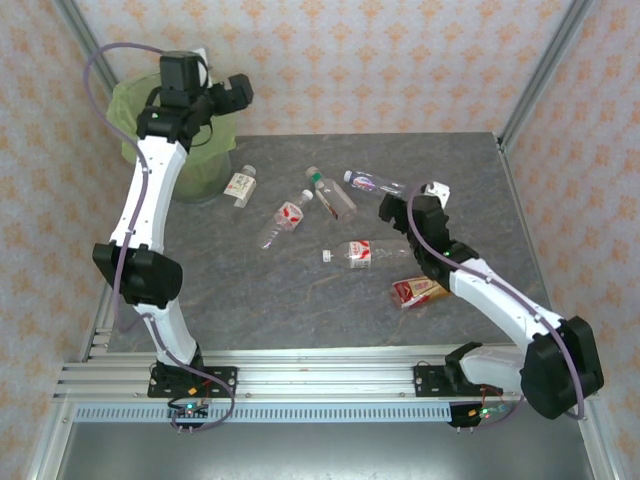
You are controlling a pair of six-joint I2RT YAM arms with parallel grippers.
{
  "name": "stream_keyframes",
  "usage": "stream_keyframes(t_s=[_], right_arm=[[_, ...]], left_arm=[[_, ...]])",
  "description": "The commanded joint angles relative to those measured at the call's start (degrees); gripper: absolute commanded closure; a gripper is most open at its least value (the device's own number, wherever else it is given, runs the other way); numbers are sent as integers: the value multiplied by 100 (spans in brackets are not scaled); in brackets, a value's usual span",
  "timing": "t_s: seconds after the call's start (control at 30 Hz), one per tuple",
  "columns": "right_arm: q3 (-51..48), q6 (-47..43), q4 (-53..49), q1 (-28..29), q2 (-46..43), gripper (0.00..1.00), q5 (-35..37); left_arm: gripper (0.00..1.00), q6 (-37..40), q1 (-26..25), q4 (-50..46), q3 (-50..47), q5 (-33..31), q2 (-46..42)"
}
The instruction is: Put the plastic bottles in the bin
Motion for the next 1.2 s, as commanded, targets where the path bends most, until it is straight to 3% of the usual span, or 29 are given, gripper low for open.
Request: stream_keyframes(t_s=[0.0,0.17,0.3,0.4,0.77,0.97,1.17], right_arm=[[-126,618,-624,-230,-380,1,6],[-369,1234,-1074,-781,-820,1,-388],[-382,1514,-1746,-1491,-1051,1,-1220],[-324,1554,-2287,-1826,-1111,1,-1313],[-133,2486,-3536,-2609,-655,0,-1059],[-282,2516,-3340,-3215,-183,7,-2058],[-274,2840,-3320,-3239,201,8,-2347]], left_arm=[[0,-221,-229,765,-624,278,-461],[0,-510,-449,1366,-1812,409,-1029],[0,-774,-464,1653,-2568,513,-1415],[0,-846,-465,1778,-3044,485,-1662],[0,-663,-465,1521,-3454,348,-1988],[0,-511,-464,1356,-3478,265,-2076],[0,-623,-465,1318,-3770,187,-2196]])
